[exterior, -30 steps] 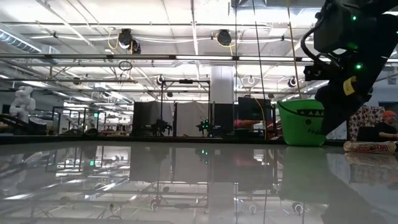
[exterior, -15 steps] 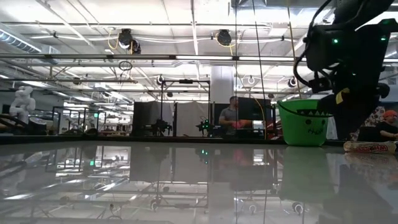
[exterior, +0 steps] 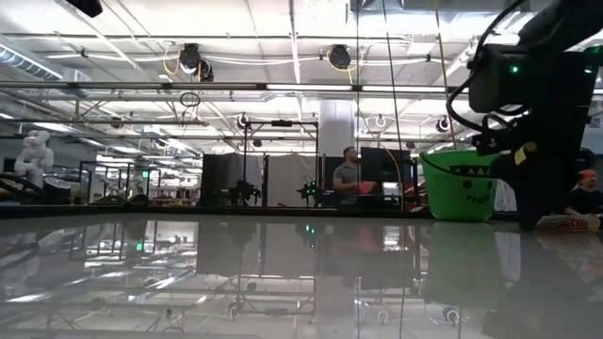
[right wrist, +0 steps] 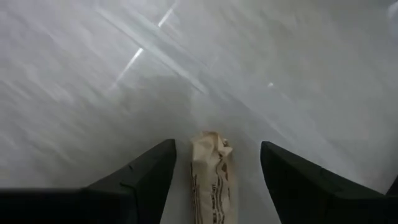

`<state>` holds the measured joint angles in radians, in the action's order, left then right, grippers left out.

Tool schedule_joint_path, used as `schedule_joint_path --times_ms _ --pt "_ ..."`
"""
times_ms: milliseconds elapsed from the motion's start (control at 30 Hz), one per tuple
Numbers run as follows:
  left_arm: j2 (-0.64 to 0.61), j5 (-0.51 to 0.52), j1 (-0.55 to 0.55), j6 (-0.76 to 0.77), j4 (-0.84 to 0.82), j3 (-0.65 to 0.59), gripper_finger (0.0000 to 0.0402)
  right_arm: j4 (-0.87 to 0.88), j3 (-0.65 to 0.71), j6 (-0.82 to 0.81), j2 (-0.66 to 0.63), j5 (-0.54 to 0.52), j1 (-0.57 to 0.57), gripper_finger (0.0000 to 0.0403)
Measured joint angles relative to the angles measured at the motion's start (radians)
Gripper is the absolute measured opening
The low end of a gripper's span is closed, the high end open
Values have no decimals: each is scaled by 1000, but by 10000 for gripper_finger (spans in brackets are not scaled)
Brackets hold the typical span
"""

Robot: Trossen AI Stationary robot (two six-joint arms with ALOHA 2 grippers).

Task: Sort candy by brand, put in halloween buckets
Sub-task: Put the white candy bar into the purple bucket

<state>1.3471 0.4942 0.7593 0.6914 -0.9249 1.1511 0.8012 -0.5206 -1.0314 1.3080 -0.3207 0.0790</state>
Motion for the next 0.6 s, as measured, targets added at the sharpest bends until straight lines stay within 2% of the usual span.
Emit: schedule_joint_path --times_ms 133,267,467,600 --pt "11 -9 -1 -25 3 0 134 -18 15 17 0 -31 4 224" --pt "21 -21 -13 -25 3 0 134 -30 12 42 1 -13 1 191" --pt "26 -27 -29 -46 6 0 134 -65 13 83 3 -28 2 112" --pt "26 -27 -40 -48 11 0 134 -152 17 208 6 -69 2 50"
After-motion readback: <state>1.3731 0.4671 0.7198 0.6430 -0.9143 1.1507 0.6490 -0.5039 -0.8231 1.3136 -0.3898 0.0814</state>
